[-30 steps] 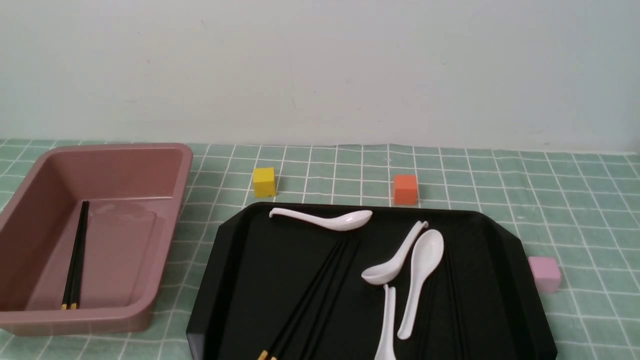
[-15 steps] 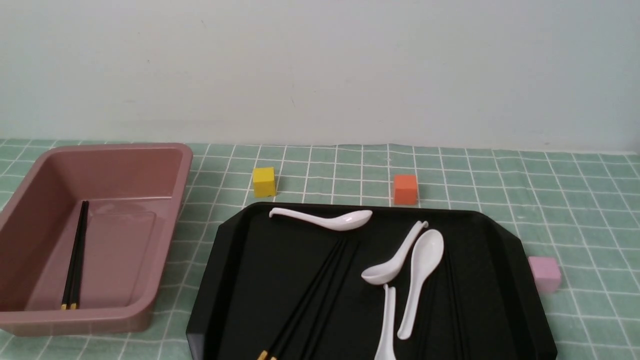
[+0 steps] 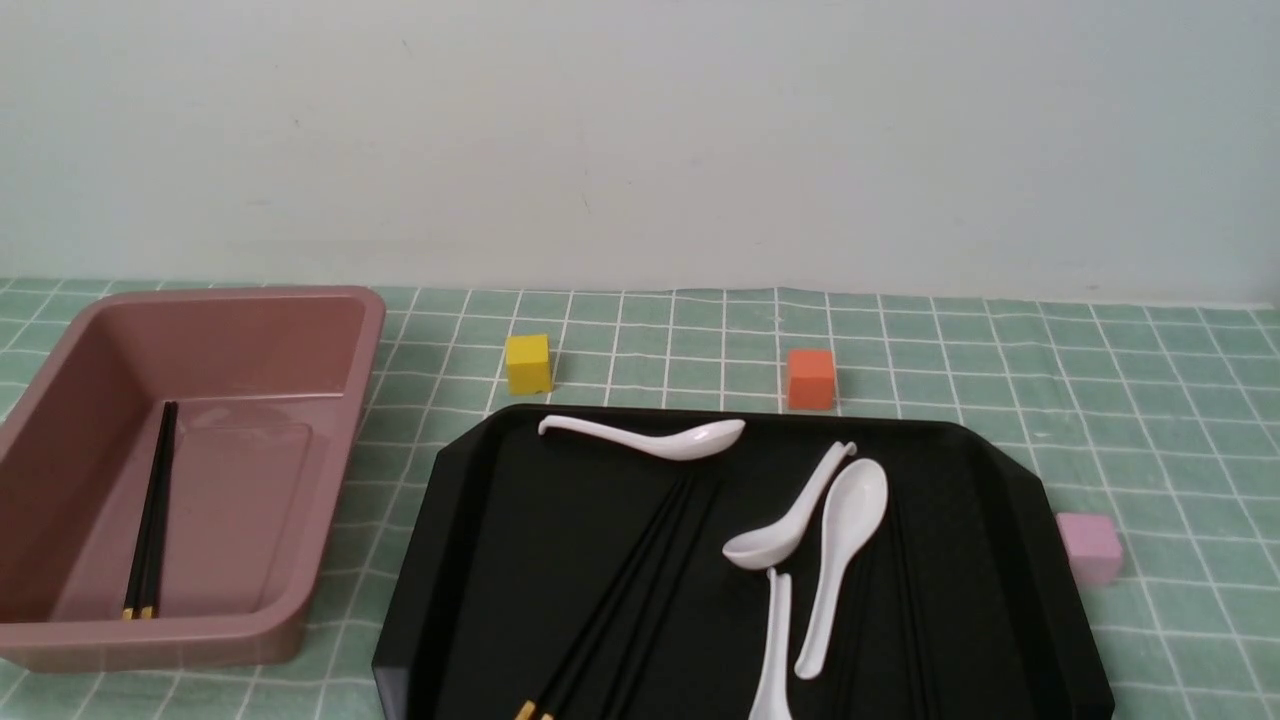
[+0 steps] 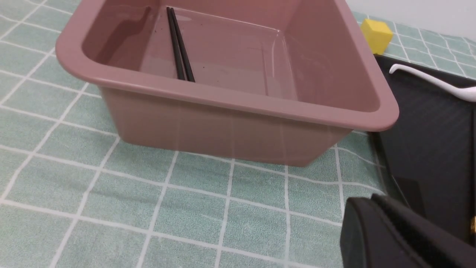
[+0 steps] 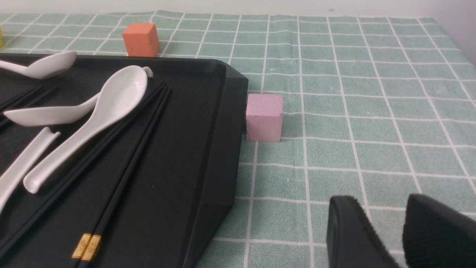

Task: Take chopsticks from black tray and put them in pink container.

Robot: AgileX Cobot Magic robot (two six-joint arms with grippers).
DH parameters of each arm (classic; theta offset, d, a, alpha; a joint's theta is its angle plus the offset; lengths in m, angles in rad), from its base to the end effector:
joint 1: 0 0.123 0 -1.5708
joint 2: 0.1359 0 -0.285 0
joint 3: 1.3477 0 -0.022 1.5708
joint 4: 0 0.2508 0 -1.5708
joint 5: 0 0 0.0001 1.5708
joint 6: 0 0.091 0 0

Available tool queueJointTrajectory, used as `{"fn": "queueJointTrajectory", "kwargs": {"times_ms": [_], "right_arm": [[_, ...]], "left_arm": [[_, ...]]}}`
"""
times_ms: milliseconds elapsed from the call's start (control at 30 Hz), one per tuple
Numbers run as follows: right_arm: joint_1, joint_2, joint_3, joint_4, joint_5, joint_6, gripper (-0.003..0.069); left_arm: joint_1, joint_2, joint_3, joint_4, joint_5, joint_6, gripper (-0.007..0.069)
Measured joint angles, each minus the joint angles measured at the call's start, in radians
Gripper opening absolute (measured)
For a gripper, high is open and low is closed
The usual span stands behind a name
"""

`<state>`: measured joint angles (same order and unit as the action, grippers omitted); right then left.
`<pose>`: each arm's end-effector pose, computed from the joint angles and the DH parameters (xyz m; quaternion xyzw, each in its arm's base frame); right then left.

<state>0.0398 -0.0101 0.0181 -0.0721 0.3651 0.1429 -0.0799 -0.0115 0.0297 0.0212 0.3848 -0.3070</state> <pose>0.0528 -0.0002 0.1749 0.0220 0.8000 0.0243 0.5991 0.0522 -0.0035 0.1693 -0.0861 0.8049 -0.1040 0.5779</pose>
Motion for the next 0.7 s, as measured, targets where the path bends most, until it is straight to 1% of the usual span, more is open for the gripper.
{"fn": "queueJointTrajectory", "kwargs": {"times_ms": [700], "right_arm": [[0.0, 0.0, 0.0, 0.0, 0.0, 0.0, 0.024]], "left_arm": [[0.0, 0.0, 0.0, 0.0, 0.0, -0.001, 0.004]]}}
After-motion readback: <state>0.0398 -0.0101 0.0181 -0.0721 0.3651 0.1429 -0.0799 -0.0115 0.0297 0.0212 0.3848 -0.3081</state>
